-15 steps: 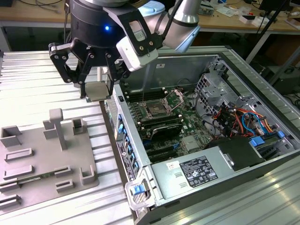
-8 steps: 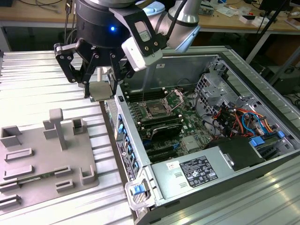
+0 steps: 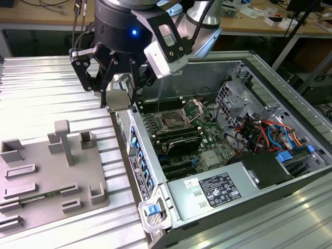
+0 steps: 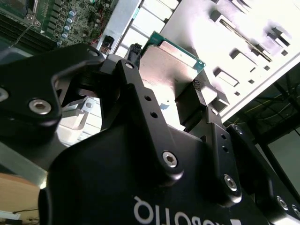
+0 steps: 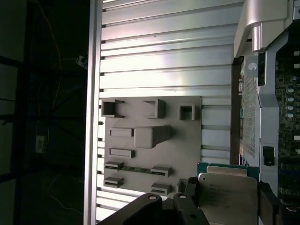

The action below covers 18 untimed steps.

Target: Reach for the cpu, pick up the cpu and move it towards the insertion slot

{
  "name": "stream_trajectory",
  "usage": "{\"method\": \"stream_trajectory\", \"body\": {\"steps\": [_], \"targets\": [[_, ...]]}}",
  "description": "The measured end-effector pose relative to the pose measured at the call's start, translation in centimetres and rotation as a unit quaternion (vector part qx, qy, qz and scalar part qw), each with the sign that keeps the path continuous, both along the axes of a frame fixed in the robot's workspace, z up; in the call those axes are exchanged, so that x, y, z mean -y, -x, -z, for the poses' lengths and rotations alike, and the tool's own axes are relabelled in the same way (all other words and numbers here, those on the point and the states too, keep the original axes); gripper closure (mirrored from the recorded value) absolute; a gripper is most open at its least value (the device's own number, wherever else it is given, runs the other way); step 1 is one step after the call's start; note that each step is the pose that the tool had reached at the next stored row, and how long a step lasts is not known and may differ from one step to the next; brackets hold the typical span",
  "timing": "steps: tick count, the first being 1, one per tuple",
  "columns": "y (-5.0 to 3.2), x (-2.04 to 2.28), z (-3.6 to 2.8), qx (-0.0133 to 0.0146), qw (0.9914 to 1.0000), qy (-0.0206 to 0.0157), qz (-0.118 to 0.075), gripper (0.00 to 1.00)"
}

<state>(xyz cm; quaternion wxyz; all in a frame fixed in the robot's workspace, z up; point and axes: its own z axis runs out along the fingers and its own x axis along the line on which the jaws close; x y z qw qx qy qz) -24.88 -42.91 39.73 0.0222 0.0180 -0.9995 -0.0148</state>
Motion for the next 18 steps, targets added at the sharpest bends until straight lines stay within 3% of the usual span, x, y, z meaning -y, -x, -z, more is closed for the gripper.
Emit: {"method": "stream_trajectory", "body": {"steps": [18], "targets": [[-1.94,0.0,0.1,0.0,1.0,0.0001,0.0,0.45]]}}
